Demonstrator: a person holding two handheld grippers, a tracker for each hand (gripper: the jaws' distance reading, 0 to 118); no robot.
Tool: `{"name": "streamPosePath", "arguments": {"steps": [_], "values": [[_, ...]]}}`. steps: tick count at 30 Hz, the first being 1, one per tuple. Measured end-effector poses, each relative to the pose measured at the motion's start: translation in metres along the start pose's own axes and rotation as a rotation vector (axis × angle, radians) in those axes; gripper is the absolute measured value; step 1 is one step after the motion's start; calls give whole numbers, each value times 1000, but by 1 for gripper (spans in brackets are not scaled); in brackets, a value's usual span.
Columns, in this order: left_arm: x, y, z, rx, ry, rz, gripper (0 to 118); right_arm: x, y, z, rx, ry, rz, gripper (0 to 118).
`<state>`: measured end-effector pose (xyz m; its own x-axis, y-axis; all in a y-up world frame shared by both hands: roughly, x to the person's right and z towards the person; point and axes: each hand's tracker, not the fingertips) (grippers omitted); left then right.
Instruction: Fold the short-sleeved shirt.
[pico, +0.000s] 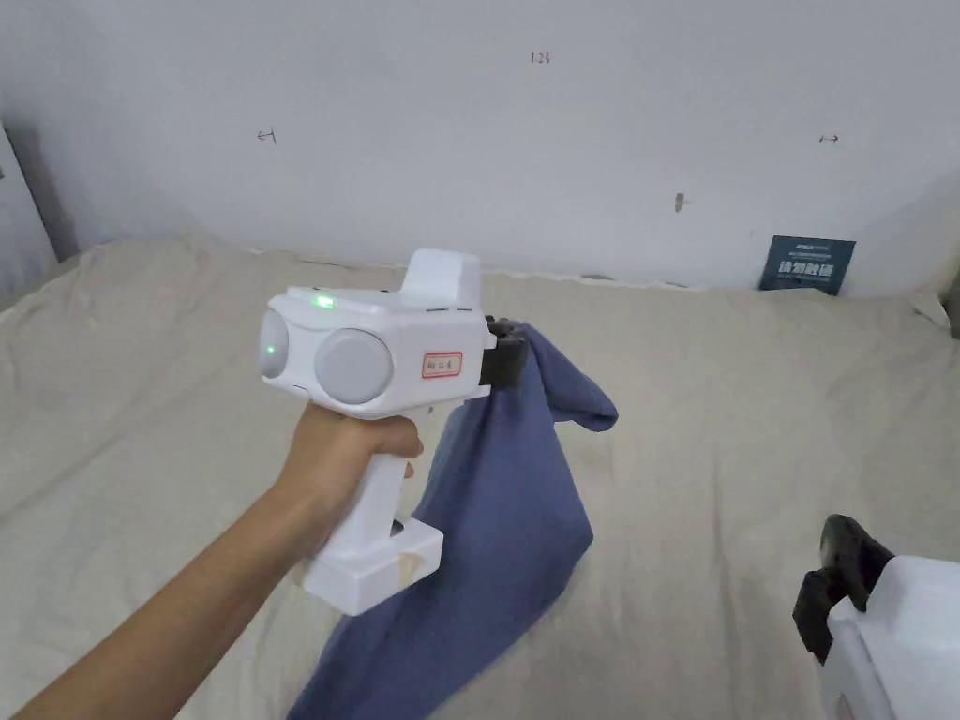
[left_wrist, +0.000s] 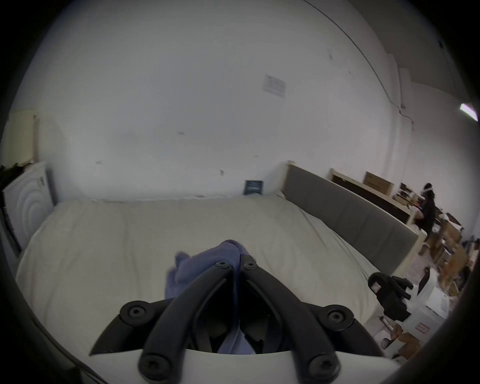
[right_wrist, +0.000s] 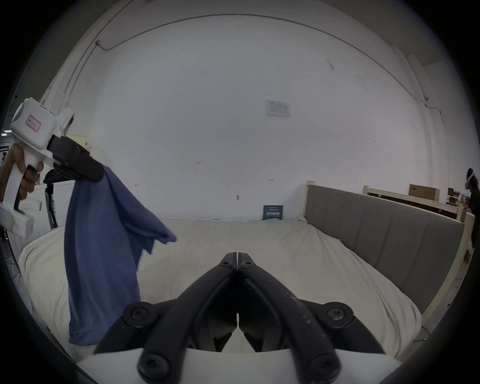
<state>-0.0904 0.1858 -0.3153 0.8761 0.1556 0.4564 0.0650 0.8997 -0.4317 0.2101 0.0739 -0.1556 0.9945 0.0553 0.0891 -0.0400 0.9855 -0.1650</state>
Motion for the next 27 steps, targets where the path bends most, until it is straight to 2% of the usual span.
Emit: {"name": "streamPosePath", "arguments": {"steps": [4, 7, 9, 15, 20, 21, 22, 24, 25, 27], "values": [[25, -45, -45, -118, -83, -5, 4, 23, -6, 10, -19, -56, 1, 2], [33, -88, -71, -209, -138, 62, 4, 36, -12, 13, -36, -86, -6, 2], [37, -122, -93, -305, -144, 58, 4, 41, -17, 14, -49, -105, -8, 2], [36, -221, -144, -543, -24, 9, 4, 44, -32, 6, -92, -112, -30, 2], [38, -252, -151, -630, 48, -12, 8, 36, -38, 1, -116, -93, -36, 2], [39, -253, -149, -621, 56, -18, 17, 34, -38, 1, -116, -87, -35, 2], [42, -250, -143, -602, 56, -19, 32, 32, -37, 1, -116, -84, -33, 2], [44, -241, -135, -572, 42, 1, 45, 29, -35, 2, -111, -77, -27, 2], [44, -235, -130, -544, 31, 27, 45, 28, -33, 2, -108, -74, -24, 2], [48, -215, -109, -470, 28, 65, 100, 26, -29, 3, -99, -69, -22, 2]]}}
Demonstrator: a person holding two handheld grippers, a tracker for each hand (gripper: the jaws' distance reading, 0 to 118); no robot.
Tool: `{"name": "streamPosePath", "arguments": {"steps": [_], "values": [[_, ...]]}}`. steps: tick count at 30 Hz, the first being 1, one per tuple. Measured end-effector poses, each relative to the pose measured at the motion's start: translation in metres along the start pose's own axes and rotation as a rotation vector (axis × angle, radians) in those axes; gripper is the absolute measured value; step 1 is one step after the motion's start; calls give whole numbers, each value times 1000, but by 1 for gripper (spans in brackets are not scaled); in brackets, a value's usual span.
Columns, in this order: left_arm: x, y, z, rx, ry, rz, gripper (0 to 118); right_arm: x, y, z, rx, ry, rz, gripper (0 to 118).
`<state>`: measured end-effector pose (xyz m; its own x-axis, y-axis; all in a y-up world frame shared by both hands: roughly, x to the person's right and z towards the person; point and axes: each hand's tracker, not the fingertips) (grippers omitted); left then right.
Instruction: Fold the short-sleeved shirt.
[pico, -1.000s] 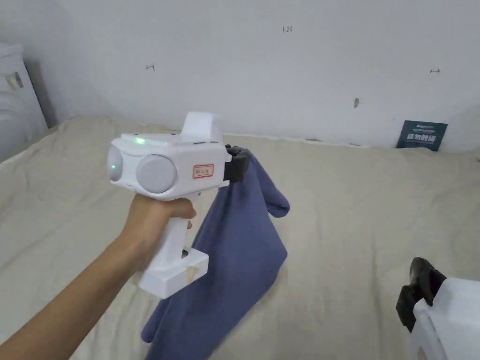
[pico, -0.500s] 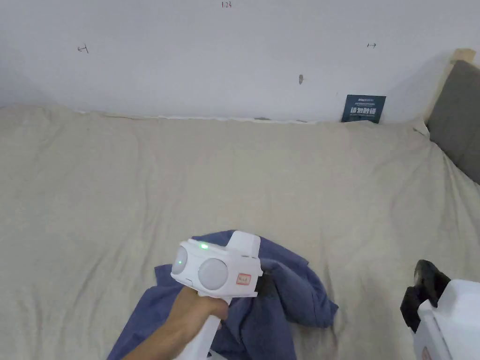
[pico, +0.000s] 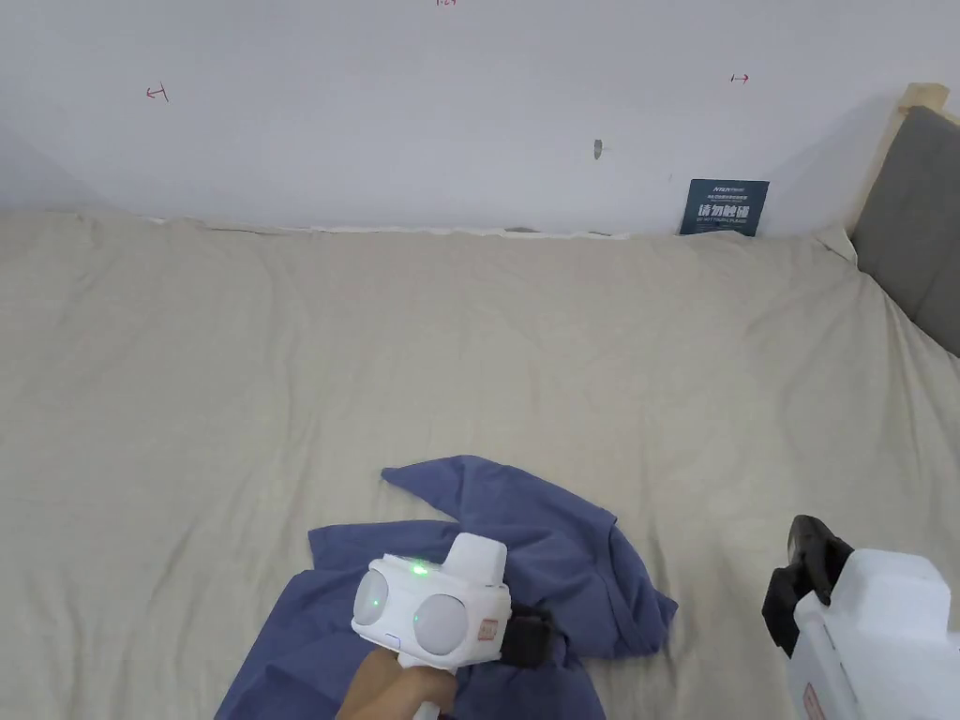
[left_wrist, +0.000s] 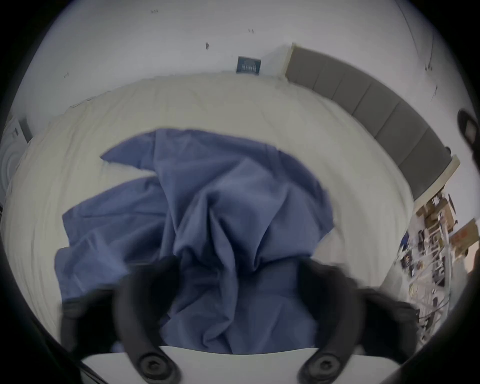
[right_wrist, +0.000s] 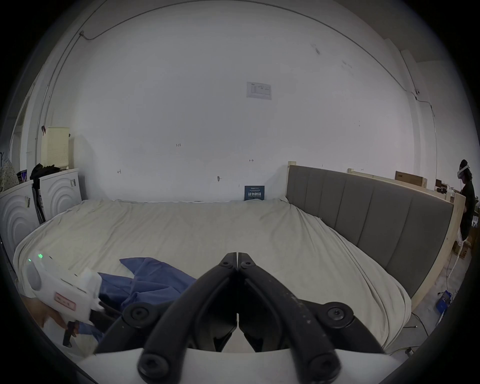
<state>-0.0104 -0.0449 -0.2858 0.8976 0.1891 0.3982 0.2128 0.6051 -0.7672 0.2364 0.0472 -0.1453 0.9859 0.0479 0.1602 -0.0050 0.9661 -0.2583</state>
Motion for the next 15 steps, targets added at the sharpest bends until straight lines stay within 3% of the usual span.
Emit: {"name": "streamPosePath", "arguments": {"steps": [1, 2, 5, 10, 15], "values": [[1, 4, 15, 57, 14, 13, 116, -1, 3, 1, 7, 3, 0, 2], [1, 8, 32, 132, 22, 21, 118, -3, 6, 3, 15, 5, -2, 2], [-3, 22, 80, 291, 48, 23, 114, -7, 15, 7, 43, 12, 0, 2], [-20, 28, 149, 620, 218, -49, 114, -16, 35, 12, 89, 24, 9, 2], [-50, 24, 187, 800, 406, -90, 114, -25, 51, 14, 130, 34, 7, 2]]}}
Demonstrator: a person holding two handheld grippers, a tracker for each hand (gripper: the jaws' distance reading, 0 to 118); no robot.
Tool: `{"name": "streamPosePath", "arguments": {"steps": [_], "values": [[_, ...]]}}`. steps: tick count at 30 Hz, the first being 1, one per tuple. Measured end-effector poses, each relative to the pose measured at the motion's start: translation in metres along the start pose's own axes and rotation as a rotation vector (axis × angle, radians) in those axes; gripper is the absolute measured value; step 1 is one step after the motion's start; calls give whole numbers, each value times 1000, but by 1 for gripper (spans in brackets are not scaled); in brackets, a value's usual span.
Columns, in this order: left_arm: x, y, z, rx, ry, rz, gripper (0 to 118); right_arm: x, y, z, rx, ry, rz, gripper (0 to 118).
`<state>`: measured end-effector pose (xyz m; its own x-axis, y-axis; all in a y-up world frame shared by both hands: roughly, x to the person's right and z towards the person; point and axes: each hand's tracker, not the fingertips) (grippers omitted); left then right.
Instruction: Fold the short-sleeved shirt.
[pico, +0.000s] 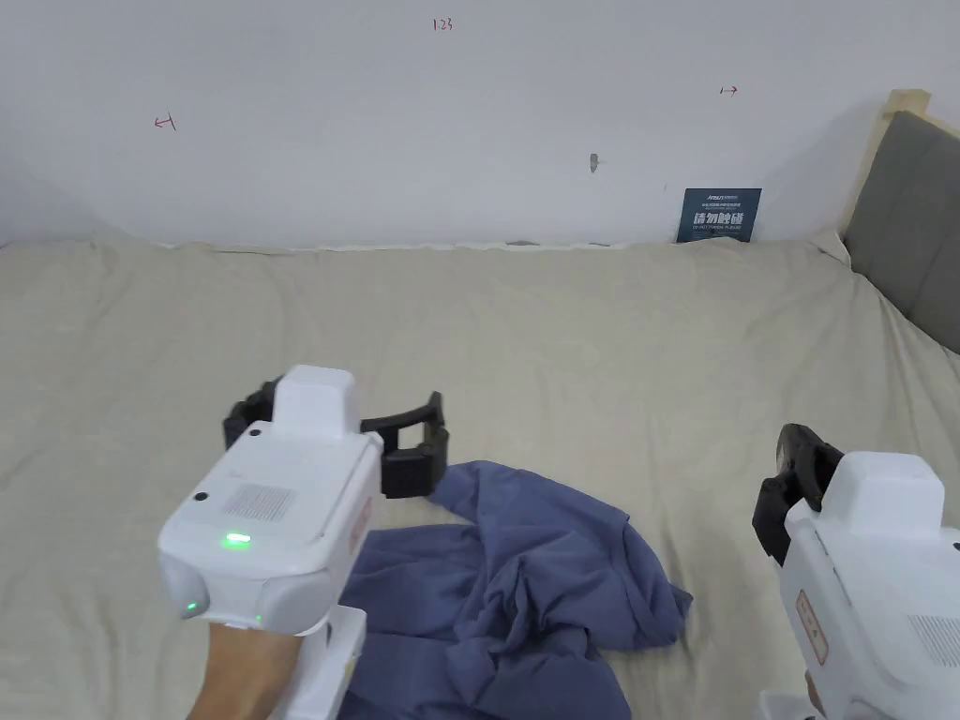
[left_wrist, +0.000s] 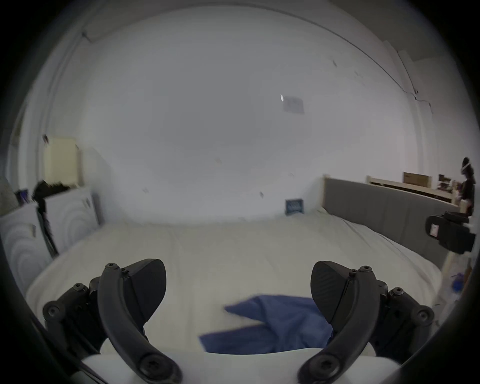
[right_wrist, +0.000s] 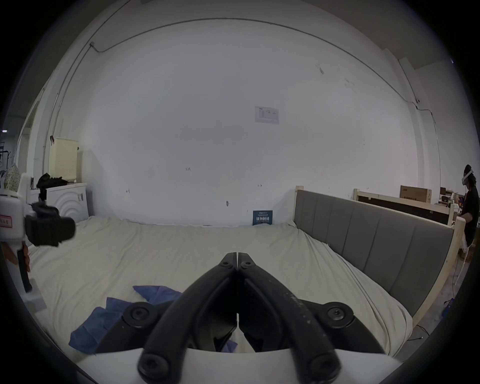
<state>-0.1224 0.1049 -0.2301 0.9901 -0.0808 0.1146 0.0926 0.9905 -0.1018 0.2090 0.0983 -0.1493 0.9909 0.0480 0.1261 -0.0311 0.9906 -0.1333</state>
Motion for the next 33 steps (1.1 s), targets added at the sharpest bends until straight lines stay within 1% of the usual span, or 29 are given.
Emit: {"name": "streamPosePath", "arguments": {"steps": [2, 3, 4, 5, 6, 7, 8, 9, 11, 13, 18, 22, 27, 30, 32, 33], "values": [[-15, 0, 8, 42, 74, -38, 113, -4, 5, 0, 16, 9, 2, 2], [-20, -1, 11, 53, 94, -55, 109, -6, 7, 0, 19, 11, 5, 2], [-23, 2, 18, 63, 113, -67, 102, -8, 9, 0, 25, 15, 8, 2], [-28, 0, 21, 66, 122, -73, 92, -10, 10, 0, 31, 18, 9, 2], [-32, -2, 22, 61, 137, -74, 75, -12, 11, 0, 34, 21, 10, 2], [-35, -5, 23, 57, 150, -78, 54, -13, 12, 0, 36, 24, 11, 2], [-37, -7, 24, 52, 152, -76, 24, -15, 12, 0, 38, 27, 12, 2], [-40, -9, 24, 46, 153, -70, 1, -17, 12, -1, 37, 30, 13, 2], [-48, -14, 22, 10, 142, -34, 0, -20, 12, -1, 36, 36, 15, 2], [-57, -15, 19, -36, 101, 6, 0, -22, 12, -1, 32, 41, 15, 2], [-68, -37, 5, -88, 128, 25, 0, -24, 12, 1, 32, 47, 21, 2], [-68, -47, -4, -295, 95, 41, 0, -25, 11, 0, 27, 49, 31, 2], [-73, -92, -11, -570, -26, 133, 0, -23, 5, -1, 11, 49, 31, 2], [-65, -116, -3, -687, -57, 170, 0, -22, -1, -4, -5, 51, 31, 2], [-63, -138, 1, -741, -66, 179, 3, -22, -3, -6, -17, 53, 29, 2], [-62, -146, 4, -745, -56, 197, 16, -22, -5, -7, -20, 54, 28, 2]]}}
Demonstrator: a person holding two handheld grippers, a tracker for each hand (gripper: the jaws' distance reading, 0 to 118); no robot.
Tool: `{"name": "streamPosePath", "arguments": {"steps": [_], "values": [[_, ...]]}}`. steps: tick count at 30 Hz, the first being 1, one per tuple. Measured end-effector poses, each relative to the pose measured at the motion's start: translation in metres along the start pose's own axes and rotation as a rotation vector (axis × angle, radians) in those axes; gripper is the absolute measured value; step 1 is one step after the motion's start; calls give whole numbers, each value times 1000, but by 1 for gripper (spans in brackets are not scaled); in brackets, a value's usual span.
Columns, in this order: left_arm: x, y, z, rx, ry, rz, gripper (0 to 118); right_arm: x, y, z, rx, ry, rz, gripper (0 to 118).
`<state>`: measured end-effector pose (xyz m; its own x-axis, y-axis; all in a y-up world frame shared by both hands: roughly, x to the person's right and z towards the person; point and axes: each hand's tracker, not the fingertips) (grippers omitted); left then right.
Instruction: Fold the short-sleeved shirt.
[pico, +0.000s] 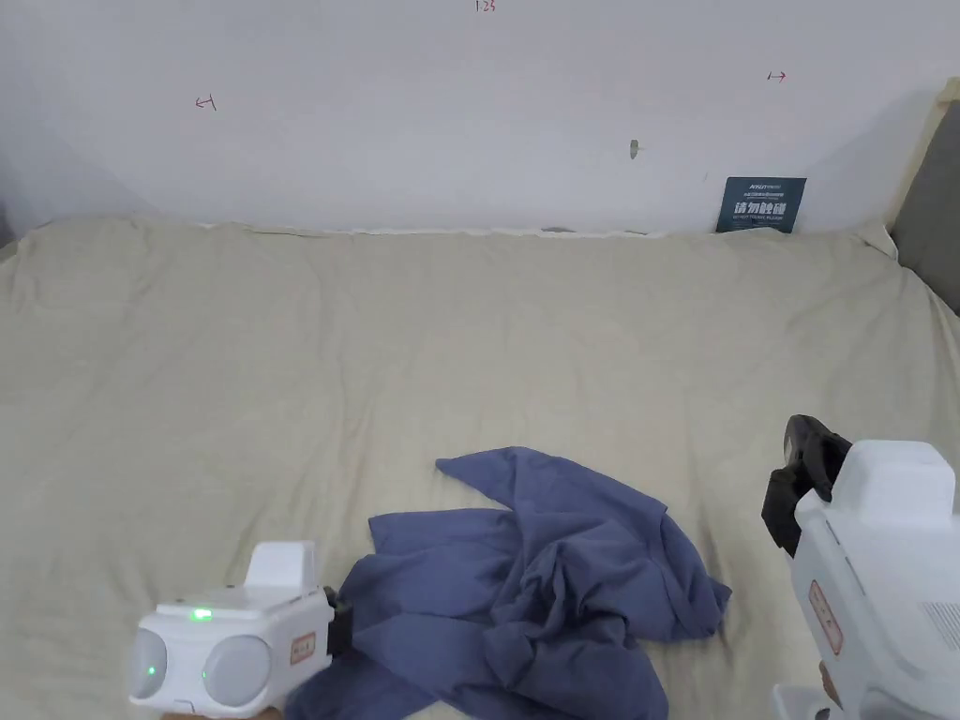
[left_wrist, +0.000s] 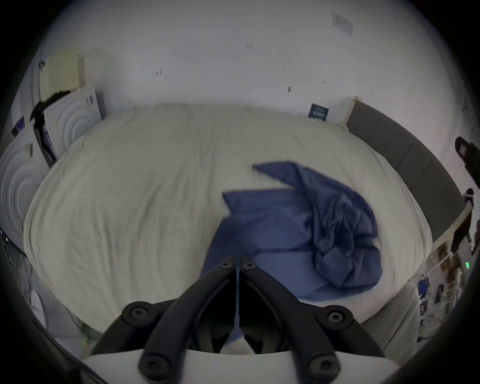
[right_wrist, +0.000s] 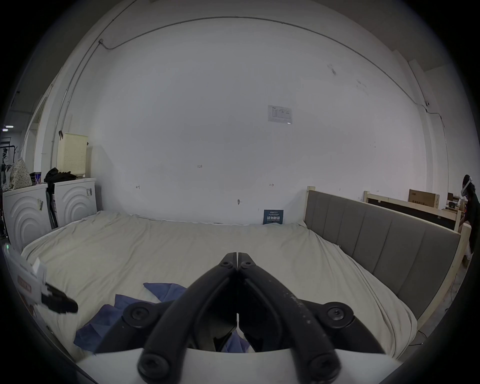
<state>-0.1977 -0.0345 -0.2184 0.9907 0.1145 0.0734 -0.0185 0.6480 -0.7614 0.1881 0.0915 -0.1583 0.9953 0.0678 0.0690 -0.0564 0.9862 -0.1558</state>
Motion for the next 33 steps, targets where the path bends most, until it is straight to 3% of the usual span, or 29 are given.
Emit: {"name": "streamPosePath", "arguments": {"steps": [1, 3, 4, 5, 10, 11, 14, 17, 18, 21, 23, 26, 29, 30, 31, 33], "values": [[-1, -7, -5, -36, -2, 6, 38, 0, -1, -1, -4, 1, -1, 2], [3, -19, -4, -76, 6, 14, 99, 0, -4, -2, -12, 2, 0, 2], [4, -25, -7, -99, 17, 3, 110, 0, -5, -2, -15, 3, 0, 2], [5, -31, -10, -104, 30, 1, 112, 0, -7, -3, -21, 5, 2, 2], [8, -43, -30, -137, 97, -20, 105, 0, -13, -6, -46, 9, -2, 2], [9, -44, -30, -144, 99, -19, 97, 0, -14, -6, -48, 9, -3, 2], [15, -52, -44, -181, 99, -16, 32, 1, -17, -7, -56, 6, -4, 2], [24, -51, -35, -152, 101, -34, 15, 5, -21, -11, -75, 2, -8, 2], [24, -49, -34, -147, 74, -40, 3, 7, -22, -13, -85, 0, -11, 2], [22, -44, -29, -127, 50, -45, 3, 14, -30, -31, -181, -3, -62, 2], [20, -36, -17, -63, 2, 31, 2, 19, -39, -50, -264, -7, -86, 3], [18, -22, 2, 17, -61, 77, 2, 23, -55, -85, -414, 19, -120, 37], [-6, -11, 1, 66, -98, 86, 2, 24, -77, -131, -568, 71, -136, 80], [-6, -6, 3, 74, -112, 87, 2, 22, -84, -145, -606, 72, -135, 99], [-5, 0, 6, 82, -122, 86, 2, 19, -92, -160, -644, 56, -127, 109], [-5, 6, 6, 94, -133, 79, 2, 14, -109, -187, -699, 60, -102, 111]]}}
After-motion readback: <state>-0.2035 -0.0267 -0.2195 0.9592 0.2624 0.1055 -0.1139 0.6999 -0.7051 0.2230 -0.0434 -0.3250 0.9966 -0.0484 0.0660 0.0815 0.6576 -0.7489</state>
